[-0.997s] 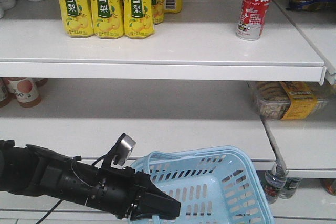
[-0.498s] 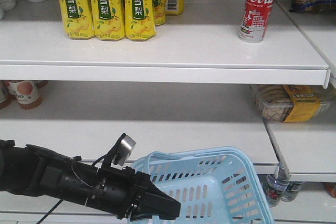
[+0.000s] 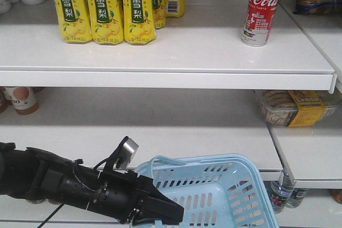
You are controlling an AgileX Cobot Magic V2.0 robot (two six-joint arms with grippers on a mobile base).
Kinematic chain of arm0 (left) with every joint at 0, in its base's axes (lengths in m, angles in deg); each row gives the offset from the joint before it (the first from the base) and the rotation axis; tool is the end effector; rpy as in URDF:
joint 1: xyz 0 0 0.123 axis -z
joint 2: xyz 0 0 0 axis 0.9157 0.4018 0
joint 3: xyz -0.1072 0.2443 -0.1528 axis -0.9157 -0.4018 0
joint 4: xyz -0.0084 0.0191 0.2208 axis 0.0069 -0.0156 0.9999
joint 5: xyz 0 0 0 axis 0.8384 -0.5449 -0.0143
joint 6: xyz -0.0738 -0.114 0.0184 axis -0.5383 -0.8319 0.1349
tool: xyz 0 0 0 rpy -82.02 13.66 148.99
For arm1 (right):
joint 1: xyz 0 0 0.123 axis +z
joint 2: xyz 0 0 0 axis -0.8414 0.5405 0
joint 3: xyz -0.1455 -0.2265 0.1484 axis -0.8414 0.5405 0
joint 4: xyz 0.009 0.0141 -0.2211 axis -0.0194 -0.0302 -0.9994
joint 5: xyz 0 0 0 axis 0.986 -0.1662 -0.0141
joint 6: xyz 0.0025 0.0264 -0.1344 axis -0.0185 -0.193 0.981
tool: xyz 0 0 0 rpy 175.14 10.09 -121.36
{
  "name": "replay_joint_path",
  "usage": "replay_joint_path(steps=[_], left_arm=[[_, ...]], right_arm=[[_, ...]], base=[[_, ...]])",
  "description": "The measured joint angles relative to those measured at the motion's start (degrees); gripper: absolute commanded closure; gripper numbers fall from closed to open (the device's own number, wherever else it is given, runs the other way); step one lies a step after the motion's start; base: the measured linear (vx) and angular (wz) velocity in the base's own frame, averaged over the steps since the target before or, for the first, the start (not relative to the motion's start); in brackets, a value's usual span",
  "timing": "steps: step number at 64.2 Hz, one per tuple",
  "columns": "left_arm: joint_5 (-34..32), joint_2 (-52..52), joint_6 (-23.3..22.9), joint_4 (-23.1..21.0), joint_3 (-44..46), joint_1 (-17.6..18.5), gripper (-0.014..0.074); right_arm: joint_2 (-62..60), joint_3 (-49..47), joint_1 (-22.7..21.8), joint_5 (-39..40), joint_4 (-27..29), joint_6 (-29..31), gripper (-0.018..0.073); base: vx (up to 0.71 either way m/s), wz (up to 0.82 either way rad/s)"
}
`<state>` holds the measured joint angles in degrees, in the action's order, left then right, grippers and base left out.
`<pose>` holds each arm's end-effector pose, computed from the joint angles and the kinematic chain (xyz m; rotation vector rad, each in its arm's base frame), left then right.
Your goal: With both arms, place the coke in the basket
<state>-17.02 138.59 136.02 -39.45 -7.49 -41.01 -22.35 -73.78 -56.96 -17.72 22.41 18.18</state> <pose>0.2028 -0.2322 0.2006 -0.2489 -2.5197 1.8457 0.0496 0.0002 0.1966 0.0288 1.5811 0.0358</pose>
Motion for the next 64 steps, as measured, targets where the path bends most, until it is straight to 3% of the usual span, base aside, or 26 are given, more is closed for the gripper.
replay_joint_path(steps=[64], left_arm=[[0.2, 0.0, -0.1, 0.2, 0.0, 0.0, 0.0603]], right_arm=[[0.0, 0.0, 0.0, 0.0, 0.0, 0.0, 0.0568]], base=[[0.01, -0.01]])
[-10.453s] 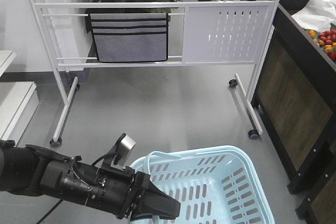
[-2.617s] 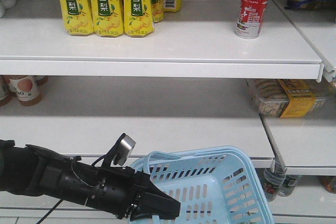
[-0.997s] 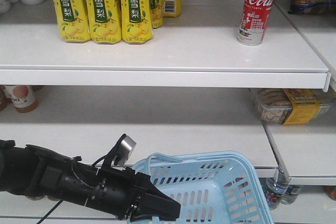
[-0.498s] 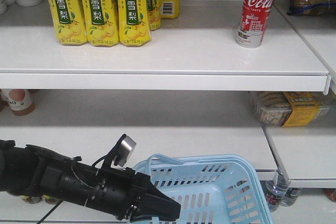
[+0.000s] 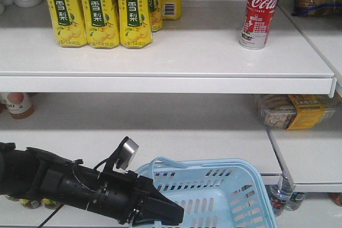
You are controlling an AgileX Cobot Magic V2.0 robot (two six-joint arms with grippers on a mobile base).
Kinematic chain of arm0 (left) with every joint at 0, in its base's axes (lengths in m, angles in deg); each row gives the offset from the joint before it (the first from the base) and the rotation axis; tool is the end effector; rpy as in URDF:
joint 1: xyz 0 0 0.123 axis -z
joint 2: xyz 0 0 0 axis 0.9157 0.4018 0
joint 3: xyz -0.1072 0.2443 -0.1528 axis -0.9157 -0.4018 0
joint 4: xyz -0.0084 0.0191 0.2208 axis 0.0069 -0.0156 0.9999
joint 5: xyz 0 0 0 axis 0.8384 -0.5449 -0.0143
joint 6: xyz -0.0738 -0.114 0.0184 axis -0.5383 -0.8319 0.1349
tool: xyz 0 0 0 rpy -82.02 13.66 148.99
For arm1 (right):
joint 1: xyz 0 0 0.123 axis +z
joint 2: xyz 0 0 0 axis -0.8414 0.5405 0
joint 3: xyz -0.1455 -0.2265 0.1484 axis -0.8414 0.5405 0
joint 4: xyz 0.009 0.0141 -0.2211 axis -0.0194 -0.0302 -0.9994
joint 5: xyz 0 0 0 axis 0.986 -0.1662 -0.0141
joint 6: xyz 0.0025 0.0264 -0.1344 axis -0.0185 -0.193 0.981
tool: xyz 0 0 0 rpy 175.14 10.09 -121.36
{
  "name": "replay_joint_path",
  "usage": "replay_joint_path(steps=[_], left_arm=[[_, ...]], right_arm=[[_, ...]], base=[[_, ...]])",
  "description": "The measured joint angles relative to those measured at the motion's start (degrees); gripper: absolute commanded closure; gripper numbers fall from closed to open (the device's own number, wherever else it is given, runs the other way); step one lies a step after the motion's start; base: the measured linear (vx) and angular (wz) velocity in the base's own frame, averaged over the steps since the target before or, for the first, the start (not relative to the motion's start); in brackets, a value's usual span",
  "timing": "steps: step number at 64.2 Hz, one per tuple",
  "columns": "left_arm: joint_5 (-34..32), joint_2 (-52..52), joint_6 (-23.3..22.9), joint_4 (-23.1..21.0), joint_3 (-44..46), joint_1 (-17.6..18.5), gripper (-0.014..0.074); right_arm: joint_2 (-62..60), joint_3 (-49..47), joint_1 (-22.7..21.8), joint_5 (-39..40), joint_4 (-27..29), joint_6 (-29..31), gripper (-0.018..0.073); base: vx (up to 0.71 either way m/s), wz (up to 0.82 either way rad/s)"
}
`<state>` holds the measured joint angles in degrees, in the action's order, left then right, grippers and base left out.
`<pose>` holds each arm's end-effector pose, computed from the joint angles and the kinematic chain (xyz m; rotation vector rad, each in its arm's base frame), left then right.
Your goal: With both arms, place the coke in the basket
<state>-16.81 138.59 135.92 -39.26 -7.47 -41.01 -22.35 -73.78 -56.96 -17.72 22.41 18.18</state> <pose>0.2022 -0.2322 0.2009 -0.2526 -2.5151 1.8453 0.0496 0.0002 0.1966 0.0288 1.5811 0.0358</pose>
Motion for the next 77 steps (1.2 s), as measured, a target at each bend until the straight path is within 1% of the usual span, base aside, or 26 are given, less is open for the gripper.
replay_joint_path(steps=[77], left_arm=[[0.2, 0.0, 0.0, 0.2, -0.1, 0.0, 0.0603]], right_arm=[[0.0, 0.0, 0.0, 0.0, 0.0, 0.0, 0.0568]], base=[[0.01, -0.01]])
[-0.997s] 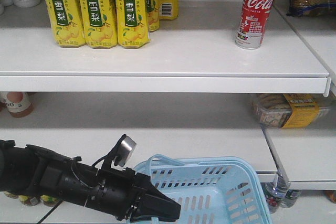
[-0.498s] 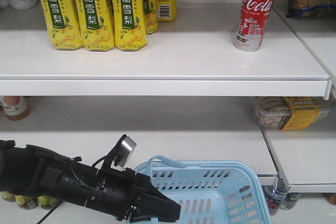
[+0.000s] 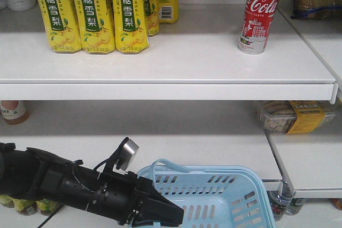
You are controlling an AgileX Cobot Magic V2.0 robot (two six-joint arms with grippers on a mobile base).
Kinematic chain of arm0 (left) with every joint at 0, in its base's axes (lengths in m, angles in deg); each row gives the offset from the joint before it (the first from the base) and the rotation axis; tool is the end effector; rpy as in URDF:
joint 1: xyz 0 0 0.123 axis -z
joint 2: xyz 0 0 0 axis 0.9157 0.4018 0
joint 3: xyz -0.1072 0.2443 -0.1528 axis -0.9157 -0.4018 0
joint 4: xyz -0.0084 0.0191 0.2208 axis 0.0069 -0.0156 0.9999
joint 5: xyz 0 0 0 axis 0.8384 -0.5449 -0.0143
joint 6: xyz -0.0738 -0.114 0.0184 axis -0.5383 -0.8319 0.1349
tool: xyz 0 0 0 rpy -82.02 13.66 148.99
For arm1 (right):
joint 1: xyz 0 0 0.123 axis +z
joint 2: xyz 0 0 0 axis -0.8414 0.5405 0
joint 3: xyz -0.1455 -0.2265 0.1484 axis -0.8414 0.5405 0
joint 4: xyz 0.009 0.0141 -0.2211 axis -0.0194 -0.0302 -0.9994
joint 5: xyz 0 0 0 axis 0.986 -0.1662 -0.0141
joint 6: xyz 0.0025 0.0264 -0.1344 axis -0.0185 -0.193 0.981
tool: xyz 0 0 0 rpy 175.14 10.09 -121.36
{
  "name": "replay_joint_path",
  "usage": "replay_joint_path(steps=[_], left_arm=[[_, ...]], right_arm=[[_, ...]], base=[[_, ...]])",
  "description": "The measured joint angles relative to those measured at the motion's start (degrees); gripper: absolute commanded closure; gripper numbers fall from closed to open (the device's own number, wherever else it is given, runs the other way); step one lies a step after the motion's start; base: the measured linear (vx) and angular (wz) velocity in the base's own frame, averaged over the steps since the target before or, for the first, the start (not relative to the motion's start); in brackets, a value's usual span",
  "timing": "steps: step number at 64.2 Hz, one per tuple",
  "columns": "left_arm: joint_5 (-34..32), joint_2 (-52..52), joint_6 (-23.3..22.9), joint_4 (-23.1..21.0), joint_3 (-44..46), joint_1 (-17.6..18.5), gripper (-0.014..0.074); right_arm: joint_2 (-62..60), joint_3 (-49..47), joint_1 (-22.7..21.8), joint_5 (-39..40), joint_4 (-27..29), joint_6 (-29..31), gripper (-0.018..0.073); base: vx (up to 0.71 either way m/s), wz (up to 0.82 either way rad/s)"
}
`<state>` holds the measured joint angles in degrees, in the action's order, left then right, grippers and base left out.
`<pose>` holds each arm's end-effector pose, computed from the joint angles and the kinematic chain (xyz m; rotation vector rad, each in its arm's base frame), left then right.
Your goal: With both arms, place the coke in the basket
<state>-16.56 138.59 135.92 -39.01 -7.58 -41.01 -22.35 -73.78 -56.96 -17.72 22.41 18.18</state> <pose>0.2011 -0.2320 0.2007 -0.2580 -2.5099 1.8432 0.0496 0.0002 0.1966 0.0288 1.5811 0.0358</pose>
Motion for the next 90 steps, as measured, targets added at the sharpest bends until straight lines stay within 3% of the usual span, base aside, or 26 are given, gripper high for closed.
replay_joint_path(steps=[90], left_arm=[[0.0, 0.0, 0.0, 0.0, -0.3, 0.0, 0.0603]], right_arm=[[0.0, 0.0, 0.0, 2.1, -1.3, 0.2, 0.0568]], base=[[0.0, 0.0]])
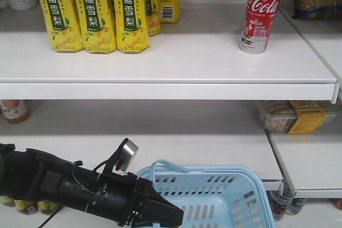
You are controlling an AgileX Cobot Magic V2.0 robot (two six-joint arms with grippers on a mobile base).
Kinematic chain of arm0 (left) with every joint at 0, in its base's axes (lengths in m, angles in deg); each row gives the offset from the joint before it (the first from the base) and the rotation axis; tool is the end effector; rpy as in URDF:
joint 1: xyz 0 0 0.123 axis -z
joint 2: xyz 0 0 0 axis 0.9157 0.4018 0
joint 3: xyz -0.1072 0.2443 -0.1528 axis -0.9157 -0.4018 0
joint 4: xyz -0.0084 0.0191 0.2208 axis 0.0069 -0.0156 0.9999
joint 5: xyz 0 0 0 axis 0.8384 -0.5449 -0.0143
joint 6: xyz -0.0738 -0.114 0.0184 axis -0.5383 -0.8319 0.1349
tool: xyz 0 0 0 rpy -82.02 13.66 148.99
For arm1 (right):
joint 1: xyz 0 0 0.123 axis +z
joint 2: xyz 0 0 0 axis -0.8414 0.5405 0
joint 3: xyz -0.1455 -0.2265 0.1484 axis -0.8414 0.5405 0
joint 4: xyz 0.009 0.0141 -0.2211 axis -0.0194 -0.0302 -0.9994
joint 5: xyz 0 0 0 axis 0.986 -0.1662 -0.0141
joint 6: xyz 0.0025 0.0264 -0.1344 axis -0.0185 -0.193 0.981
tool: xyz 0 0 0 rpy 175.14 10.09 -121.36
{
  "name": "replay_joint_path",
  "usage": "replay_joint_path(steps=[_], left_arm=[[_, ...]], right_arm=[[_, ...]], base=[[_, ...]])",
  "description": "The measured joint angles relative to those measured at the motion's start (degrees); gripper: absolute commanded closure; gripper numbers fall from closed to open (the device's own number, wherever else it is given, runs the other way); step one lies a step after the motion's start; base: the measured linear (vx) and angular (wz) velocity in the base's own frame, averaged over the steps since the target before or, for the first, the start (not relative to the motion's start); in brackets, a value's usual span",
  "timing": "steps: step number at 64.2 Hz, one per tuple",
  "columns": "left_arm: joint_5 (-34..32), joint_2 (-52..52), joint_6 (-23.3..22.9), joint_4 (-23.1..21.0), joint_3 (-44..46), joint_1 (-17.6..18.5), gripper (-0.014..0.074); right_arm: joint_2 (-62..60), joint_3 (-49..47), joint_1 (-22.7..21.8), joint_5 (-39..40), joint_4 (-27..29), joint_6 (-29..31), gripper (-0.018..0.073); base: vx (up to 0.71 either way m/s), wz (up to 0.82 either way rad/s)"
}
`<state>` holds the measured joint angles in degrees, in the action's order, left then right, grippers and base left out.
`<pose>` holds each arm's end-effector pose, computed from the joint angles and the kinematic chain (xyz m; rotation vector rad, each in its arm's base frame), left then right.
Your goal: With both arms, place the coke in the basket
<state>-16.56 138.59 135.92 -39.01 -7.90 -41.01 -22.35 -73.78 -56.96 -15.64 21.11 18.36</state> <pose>0.2000 -0.2315 0.1997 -0.2530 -2.5086 1.8384 0.0496 0.0001 0.2016 0.0087 1.5449 0.0154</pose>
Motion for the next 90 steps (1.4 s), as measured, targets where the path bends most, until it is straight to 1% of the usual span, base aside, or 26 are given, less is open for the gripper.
replay_joint_path(steps=[6, 9, 19, 37, 49, 61, 77, 83, 90], left_arm=[[0.0, 0.0, 0.0, 0.0, 0.0, 0.0, 0.0603], [0.0, 0.0, 0.0, 0.0, 0.0, 0.0, 0.0603], [0.0, 0.0, 0.0, 0.0, 0.0, 0.0, 0.0603], [0.0, 0.0, 0.0, 0.0, 0.0, 0.0, 0.0603], [0.0, 0.0, 0.0, 0.0, 0.0, 0.0, 0.0603], [0.0, 0.0, 0.0, 0.0, 0.0, 0.0, 0.0603], [0.0, 0.0, 0.0, 0.0, 0.0, 0.0, 0.0603], [0.0, 0.0, 0.0, 0.0, 0.0, 0.0, 0.0603], [0.0, 0.0, 0.0, 0.0, 0.0, 0.0, 0.0603]], right_arm=[[0.0, 0.0, 0.0, 0.6, 0.3, -0.1, 0.0568], [0.0, -0.6, 0.0, -0.8, 0.6, -0.1, 0.0568], [1.3, -7.5, 0.0, -5.1, 0.7, -0.1, 0.0568], [15.5, -19.5, 0.0, -8.2, 1.3, -0.2, 0.0568], [24.3, -26.1, 0.0, -8.7, 1.3, -0.2, 0.0568], [29.2, -27.3, 0.0, -6.0, 1.4, -0.2, 0.0568], [30.2, -27.3, 0.0, -5.7, 1.5, -0.2, 0.0561], [30.2, -27.3, 0.0, -5.5, 1.5, -0.2, 0.054], [30.2, -27.3, 0.0, -5.5, 1.5, -0.2, 0.0492]], base=[[0.0, 0.0], [0.0, 0.0], [0.0, 0.0], [0.0, 0.0], [0.0, 0.0], [0.0, 0.0], [0.0, 0.0], [0.0, 0.0], [0.0, 0.0]])
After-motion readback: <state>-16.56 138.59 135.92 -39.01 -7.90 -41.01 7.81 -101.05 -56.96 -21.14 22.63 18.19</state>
